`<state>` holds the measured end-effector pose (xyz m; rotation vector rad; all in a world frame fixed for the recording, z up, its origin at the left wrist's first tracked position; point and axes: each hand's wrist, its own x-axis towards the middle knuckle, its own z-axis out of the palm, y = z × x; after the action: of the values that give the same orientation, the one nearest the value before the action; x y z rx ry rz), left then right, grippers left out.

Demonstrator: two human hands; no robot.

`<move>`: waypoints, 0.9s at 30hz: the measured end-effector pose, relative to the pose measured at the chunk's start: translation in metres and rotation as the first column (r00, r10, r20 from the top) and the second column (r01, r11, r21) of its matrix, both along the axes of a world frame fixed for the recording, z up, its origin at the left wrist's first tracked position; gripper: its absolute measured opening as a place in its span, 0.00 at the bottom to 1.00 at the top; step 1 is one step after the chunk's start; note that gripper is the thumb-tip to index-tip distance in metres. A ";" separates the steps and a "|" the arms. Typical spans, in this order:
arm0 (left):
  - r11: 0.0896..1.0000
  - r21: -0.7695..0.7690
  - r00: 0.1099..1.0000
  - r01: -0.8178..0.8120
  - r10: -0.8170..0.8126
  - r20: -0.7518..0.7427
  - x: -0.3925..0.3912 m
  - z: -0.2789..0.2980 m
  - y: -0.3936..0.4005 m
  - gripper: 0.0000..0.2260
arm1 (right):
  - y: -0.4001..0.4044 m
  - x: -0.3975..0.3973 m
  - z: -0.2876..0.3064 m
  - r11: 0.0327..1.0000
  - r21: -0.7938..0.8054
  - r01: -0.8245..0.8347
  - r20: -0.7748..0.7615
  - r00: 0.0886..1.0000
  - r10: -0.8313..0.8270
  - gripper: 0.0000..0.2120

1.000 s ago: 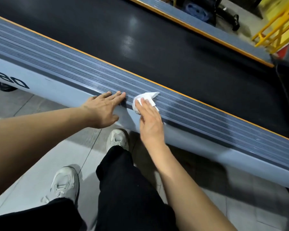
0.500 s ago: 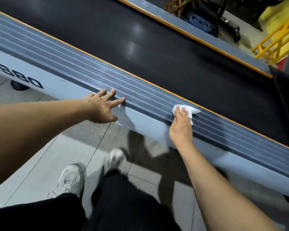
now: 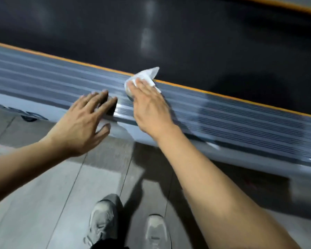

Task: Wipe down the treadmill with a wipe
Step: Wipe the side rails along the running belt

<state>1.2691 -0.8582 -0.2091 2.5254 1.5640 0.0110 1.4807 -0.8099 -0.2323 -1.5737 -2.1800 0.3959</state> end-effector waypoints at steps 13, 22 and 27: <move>0.926 -0.354 0.967 -0.127 0.037 -0.250 0.016 0.030 0.013 0.39 | -0.091 0.151 -0.010 0.815 0.081 0.574 -0.013 0.818 -0.575 0.21; 0.995 -0.057 0.969 0.079 -0.090 -0.231 -0.009 0.016 0.008 0.36 | -0.032 -0.015 -0.007 0.955 0.119 0.270 0.030 0.961 -0.275 0.22; 0.998 0.008 0.981 0.065 -0.062 -0.181 -0.077 0.011 0.044 0.35 | -0.038 -0.084 -0.010 0.965 0.044 0.259 -0.045 0.965 -0.257 0.28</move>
<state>1.1921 -0.8146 -0.1984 2.6510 1.5491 -0.2228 1.3971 -0.8477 -0.2422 -1.7781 -1.9074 0.2859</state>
